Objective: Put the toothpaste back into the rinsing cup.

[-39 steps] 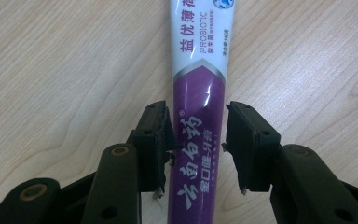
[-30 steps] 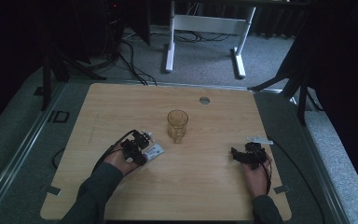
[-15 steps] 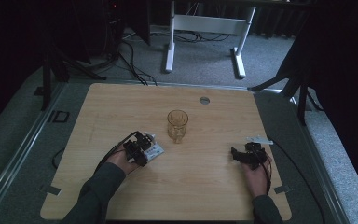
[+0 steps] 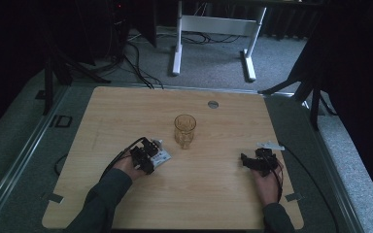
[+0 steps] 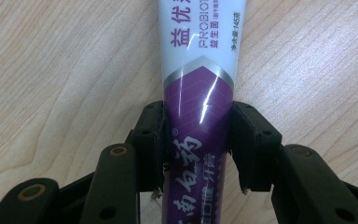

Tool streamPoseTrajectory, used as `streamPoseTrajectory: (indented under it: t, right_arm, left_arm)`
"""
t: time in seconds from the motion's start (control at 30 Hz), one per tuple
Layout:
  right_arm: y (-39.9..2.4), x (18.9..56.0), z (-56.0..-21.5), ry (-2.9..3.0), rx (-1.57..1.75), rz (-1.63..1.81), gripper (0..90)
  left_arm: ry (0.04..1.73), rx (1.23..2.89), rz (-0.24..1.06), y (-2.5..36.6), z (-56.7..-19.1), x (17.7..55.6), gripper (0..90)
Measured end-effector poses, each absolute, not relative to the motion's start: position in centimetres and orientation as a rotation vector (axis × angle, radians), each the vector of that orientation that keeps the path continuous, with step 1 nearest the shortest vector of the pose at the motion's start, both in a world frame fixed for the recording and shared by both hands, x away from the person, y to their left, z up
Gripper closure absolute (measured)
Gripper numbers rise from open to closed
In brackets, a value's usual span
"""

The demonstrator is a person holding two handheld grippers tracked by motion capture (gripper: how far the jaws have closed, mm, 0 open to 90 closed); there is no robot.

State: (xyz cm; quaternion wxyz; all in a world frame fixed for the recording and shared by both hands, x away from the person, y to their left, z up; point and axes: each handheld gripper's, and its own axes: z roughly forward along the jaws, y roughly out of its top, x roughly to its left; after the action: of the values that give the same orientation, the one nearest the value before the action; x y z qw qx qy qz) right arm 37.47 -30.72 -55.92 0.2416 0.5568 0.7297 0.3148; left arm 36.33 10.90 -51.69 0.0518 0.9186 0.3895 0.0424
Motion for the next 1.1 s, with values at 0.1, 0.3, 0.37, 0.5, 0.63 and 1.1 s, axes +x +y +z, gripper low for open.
streamPoseTrajectory:
  t: [0.1,0.3,0.37,0.5,0.63,1.1]
  right_arm:
    - [-30.7,37.5,-55.9,1.995,1.523,0.861,19.6]
    - [-30.7,37.5,-55.9,1.995,1.523,0.861,19.6]
    - [-30.7,37.5,-55.9,1.996,1.523,0.861,19.6]
    - [-30.7,37.5,-55.9,1.995,1.523,0.861,19.6]
    - [-30.7,37.5,-55.9,1.995,1.523,0.861,19.6]
    - [-30.7,37.5,-55.9,1.995,1.523,0.861,19.6]
  left_arm:
    - [1.191,2.781,0.094,11.2,-51.9,36.6,56.8]
    - [1.209,2.765,0.064,11.3,-51.9,36.8,55.8]
    - [1.207,2.765,0.064,11.3,-51.9,36.8,56.1]
    - [1.196,2.769,0.066,11.4,-51.8,36.7,59.8]
    - [1.177,2.747,0.078,11.7,-51.6,36.6,67.6]
    - [1.187,2.701,0.048,12.9,-51.1,36.2,73.4]
